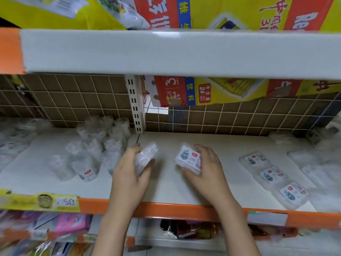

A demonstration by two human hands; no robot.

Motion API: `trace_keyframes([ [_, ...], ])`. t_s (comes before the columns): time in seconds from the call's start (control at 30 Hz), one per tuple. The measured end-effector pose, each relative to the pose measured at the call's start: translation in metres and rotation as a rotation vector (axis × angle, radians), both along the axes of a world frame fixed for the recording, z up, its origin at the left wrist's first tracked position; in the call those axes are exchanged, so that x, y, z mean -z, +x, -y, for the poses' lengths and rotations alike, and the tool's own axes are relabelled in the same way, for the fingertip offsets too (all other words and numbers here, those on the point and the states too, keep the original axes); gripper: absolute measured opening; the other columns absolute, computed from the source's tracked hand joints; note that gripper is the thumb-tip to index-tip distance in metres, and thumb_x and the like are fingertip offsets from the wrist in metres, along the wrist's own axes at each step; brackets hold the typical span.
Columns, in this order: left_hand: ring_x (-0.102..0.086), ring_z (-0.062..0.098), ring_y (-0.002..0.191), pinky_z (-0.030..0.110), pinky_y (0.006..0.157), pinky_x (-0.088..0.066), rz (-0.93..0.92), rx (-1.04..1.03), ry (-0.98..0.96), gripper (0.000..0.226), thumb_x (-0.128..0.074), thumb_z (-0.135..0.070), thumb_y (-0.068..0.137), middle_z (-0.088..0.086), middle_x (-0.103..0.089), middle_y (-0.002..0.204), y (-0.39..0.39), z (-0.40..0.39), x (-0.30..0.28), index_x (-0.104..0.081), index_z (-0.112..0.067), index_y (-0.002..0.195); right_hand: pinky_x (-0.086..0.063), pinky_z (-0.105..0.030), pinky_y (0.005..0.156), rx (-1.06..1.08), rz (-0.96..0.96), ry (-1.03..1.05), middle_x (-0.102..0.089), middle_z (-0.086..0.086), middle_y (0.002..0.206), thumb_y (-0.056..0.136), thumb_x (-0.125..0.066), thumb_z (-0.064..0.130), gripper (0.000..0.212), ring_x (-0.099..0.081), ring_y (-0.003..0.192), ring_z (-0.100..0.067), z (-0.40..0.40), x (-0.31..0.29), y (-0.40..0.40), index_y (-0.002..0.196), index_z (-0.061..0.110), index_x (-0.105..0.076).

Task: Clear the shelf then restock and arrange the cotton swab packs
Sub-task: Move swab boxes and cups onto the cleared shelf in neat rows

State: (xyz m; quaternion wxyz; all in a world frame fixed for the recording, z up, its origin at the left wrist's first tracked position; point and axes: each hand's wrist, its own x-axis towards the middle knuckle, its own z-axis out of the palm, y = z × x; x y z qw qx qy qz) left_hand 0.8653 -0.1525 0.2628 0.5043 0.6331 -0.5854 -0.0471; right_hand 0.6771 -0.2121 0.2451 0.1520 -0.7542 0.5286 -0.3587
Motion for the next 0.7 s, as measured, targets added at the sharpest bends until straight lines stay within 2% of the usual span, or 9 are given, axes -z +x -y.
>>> trace_keyframes([
  [0.07, -0.061, 0.027, 0.083, 0.018, 0.071, -0.037, 0.009, -0.033, -0.065, 0.047, -0.068, -0.007, 0.083, 0.004, -0.067, 0.099, 0.026, 0.000, -0.004, -0.052, -0.031, 0.120, -0.037, -0.032, 0.091, 0.006, 0.027, -0.042, -0.051, -0.003, 0.120, 0.070, -0.058, 0.047, 0.068, -0.047, 0.108, -0.022, 0.003, -0.005, 0.023, 0.129, 0.015, -0.047],
  [0.13, -0.059, 0.021, 0.089, 0.014, 0.073, -0.038, -0.050, -0.024, -0.092, 0.055, -0.063, -0.010, 0.086, 0.001, -0.065, 0.106, 0.055, 0.001, -0.011, -0.044, -0.040, 0.128, -0.038, -0.031, 0.091, 0.010, 0.061, -0.053, -0.050, -0.001, 0.121, 0.075, -0.069, 0.036, 0.060, -0.046, 0.109, -0.018, 0.003, -0.010, 0.049, 0.128, 0.018, -0.047],
  [0.2, -0.057, 0.016, 0.100, 0.006, 0.080, -0.035, -0.038, -0.016, -0.098, 0.055, -0.062, -0.016, 0.089, -0.001, -0.060, 0.117, 0.092, 0.001, -0.011, -0.035, -0.041, 0.130, -0.037, -0.029, 0.090, 0.013, 0.085, -0.069, -0.049, 0.001, 0.122, 0.076, -0.074, 0.029, 0.060, -0.045, 0.109, -0.015, 0.001, -0.012, 0.082, 0.129, 0.021, -0.047],
  [0.23, -0.055, 0.018, 0.108, 0.008, 0.087, -0.035, -0.013, -0.020, -0.096, 0.056, -0.061, -0.018, 0.089, -0.002, -0.055, 0.124, 0.111, 0.000, -0.011, -0.033, -0.040, 0.133, -0.036, -0.028, 0.089, 0.006, 0.090, -0.076, -0.049, 0.001, 0.122, 0.076, -0.074, 0.028, 0.060, -0.044, 0.109, -0.015, -0.001, -0.013, 0.100, 0.129, 0.021, -0.047],
  [0.3, -0.048, 0.023, 0.119, 0.022, 0.097, -0.036, 0.027, -0.023, -0.066, 0.059, -0.061, -0.027, 0.089, -0.003, -0.047, 0.130, 0.150, -0.003, -0.008, -0.031, -0.034, 0.140, -0.035, -0.026, 0.087, -0.022, 0.095, -0.080, -0.049, 0.002, 0.122, 0.077, -0.072, 0.029, 0.059, -0.043, 0.110, -0.013, -0.006, -0.016, 0.137, 0.130, 0.023, -0.046],
  [0.37, -0.045, 0.027, 0.116, 0.024, 0.096, -0.032, 0.072, -0.078, -0.020, 0.068, -0.060, -0.044, 0.086, 0.007, -0.046, 0.124, 0.184, -0.006, -0.006, -0.029, -0.025, 0.144, -0.034, -0.025, 0.085, -0.044, 0.100, -0.088, -0.049, 0.002, 0.119, 0.078, -0.069, 0.033, 0.059, -0.043, 0.109, -0.013, -0.009, -0.020, 0.170, 0.130, 0.022, -0.046],
  [0.47, -0.043, 0.033, 0.115, 0.035, 0.096, -0.034, 0.088, -0.137, 0.040, 0.092, -0.060, -0.065, 0.077, 0.016, -0.046, 0.123, 0.222, -0.007, -0.009, -0.028, -0.012, 0.145, -0.035, -0.025, 0.082, -0.035, 0.095, -0.128, -0.049, 0.002, 0.112, 0.073, -0.063, 0.041, 0.063, -0.042, 0.104, -0.011, -0.013, -0.026, 0.202, 0.129, 0.019, -0.047],
  [0.57, -0.041, 0.033, 0.118, 0.038, 0.098, -0.033, 0.038, -0.147, 0.085, 0.102, -0.066, -0.068, 0.068, 0.017, -0.048, 0.126, 0.241, -0.009, -0.014, -0.033, -0.005, 0.142, -0.031, -0.021, 0.076, -0.023, 0.093, -0.163, -0.045, 0.008, 0.106, 0.072, -0.061, 0.045, 0.063, -0.042, 0.099, -0.009, -0.015, -0.029, 0.220, 0.127, 0.017, -0.048],
  [0.7, -0.045, 0.028, 0.113, 0.030, 0.091, -0.035, -0.060, -0.125, 0.093, 0.096, -0.077, -0.056, 0.057, 0.010, -0.050, 0.117, 0.253, -0.012, -0.012, -0.042, -0.007, 0.132, -0.034, -0.026, 0.077, -0.027, 0.077, -0.155, -0.048, 0.006, 0.106, 0.072, -0.065, 0.037, 0.061, -0.044, 0.100, -0.012, -0.016, -0.028, 0.236, 0.127, 0.016, -0.049],
])
